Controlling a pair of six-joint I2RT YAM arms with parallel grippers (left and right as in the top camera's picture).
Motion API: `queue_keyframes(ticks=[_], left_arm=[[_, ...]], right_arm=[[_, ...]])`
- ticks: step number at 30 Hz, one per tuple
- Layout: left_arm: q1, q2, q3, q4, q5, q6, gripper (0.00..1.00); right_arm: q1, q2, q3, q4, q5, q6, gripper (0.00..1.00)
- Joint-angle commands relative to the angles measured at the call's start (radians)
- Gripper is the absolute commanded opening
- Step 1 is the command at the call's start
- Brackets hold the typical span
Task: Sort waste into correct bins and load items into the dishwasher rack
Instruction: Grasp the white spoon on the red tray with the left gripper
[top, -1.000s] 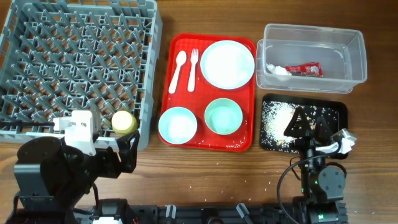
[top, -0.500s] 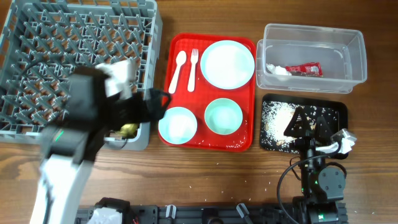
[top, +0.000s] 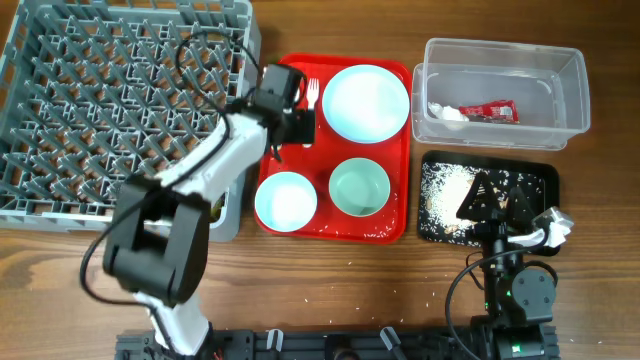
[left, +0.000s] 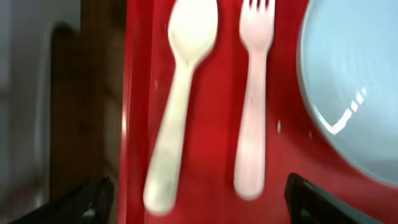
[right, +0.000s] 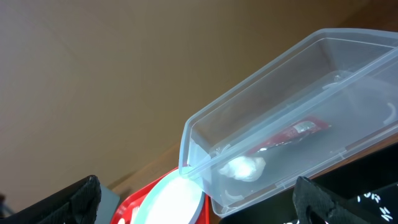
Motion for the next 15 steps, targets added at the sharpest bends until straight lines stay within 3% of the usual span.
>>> queue_keyframes(ticks=[1,5,9,13,15], left_arm=[[0.042,0.072,0.122,0.008,0.047,0.095,0.87],[0.055,0.138,0.136,0.073,0.040,0.139,0.78],[0.055,0.192,0.136,0.135,0.043,0.173,0.57],[0.051,0.237,0.136,0.120,0.047,0.172,0.52],[0.051,0.250,0.136,0.115,0.051,0.173,0.41]], right_arm=[[-0.004,-0.010,-0.003,0.004,-0.004,0.006,1.00],[-0.004,-0.010,-0.003,0.004,-0.004,0.007,1.00],[-0.004,-0.010,-0.003,0.004,-0.004,0.007,1.00],[-0.004,-0.010,-0.003,0.004,-0.004,0.006,1.00],[-0.004,-0.010,-0.003,0.004,-0.004,0.007,1.00]])
